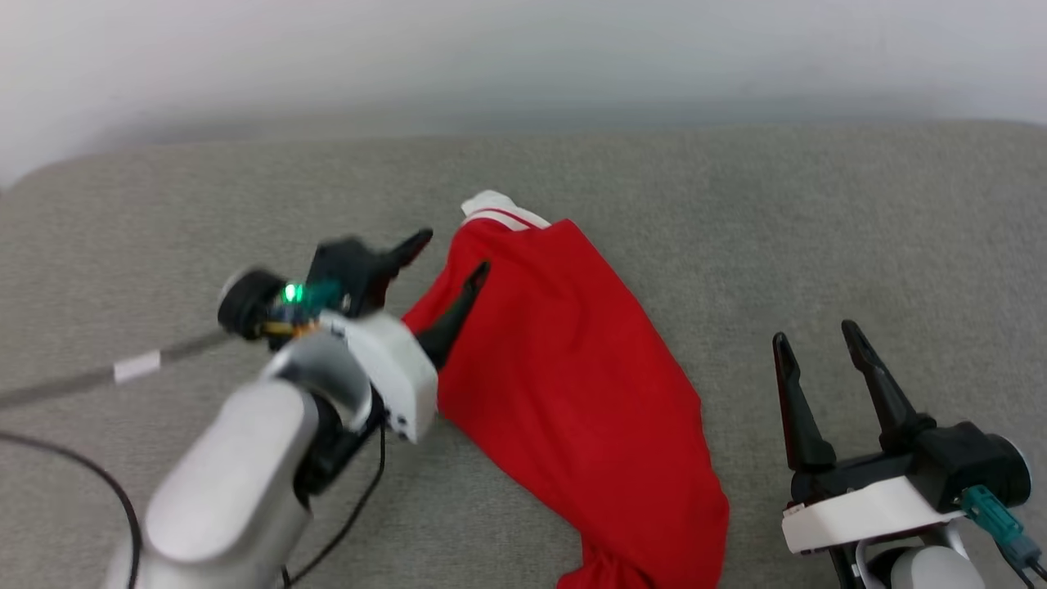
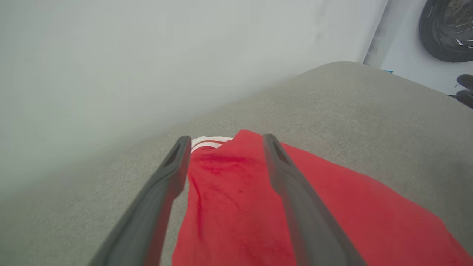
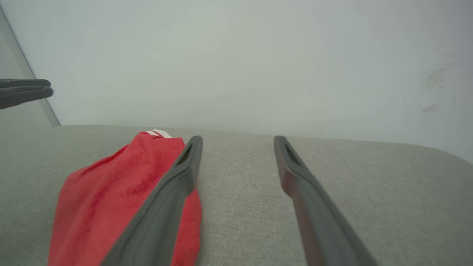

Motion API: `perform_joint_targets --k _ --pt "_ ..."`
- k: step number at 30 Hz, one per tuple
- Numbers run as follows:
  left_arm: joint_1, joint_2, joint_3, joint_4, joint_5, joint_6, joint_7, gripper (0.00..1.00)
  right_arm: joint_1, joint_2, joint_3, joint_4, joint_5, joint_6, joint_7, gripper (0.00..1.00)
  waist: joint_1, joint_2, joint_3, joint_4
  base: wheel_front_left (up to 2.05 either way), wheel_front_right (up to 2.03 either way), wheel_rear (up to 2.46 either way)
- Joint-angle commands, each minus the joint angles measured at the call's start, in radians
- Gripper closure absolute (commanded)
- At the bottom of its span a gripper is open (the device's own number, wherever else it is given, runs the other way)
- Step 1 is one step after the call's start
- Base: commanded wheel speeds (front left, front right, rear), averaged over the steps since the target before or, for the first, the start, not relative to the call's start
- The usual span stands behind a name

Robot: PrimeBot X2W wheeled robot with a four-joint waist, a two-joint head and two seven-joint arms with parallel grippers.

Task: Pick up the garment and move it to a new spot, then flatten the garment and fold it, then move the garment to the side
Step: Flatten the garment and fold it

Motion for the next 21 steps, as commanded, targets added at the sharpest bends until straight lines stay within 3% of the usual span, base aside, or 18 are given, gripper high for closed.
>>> perform_joint_targets --k 1,7,11,17,21 --pt "-0.076 0.024 -0.012 0.022 -0.031 -0.011 0.084 0.00 -0.023 0.003 0.005 -0.007 0.003 0.000 -0.002 0.00 0.0000 -0.0001 0.061 -0.055 0.00 0.00 0.00" --pt "-0.299 0.118 -0.085 0.091 -0.202 -0.022 0.400 0.00 -0.061 0.003 0.021 -0.019 0.033 0.000 -0.002 0.00 0.0000 -0.0001 0.144 -0.133 0.00 0.00 0.00" --pt "-0.390 0.175 -0.119 0.122 -0.281 -0.022 0.519 0.00 -0.080 0.003 0.027 -0.020 0.044 0.000 -0.002 0.00 0.0000 -0.0001 0.183 -0.167 0.00 0.00 0.00" --pt "-0.503 0.248 -0.161 0.206 -0.355 -0.022 0.624 0.00 -0.109 0.003 0.057 -0.030 0.094 0.000 -0.002 0.00 0.0000 -0.0001 0.242 -0.233 0.00 0.00 0.00" --pt "-0.545 0.267 -0.179 0.251 -0.364 -0.022 0.647 0.00 -0.112 0.003 0.066 -0.035 0.091 0.000 -0.002 0.00 0.0000 -0.0001 0.271 -0.263 0.00 0.00 0.00"
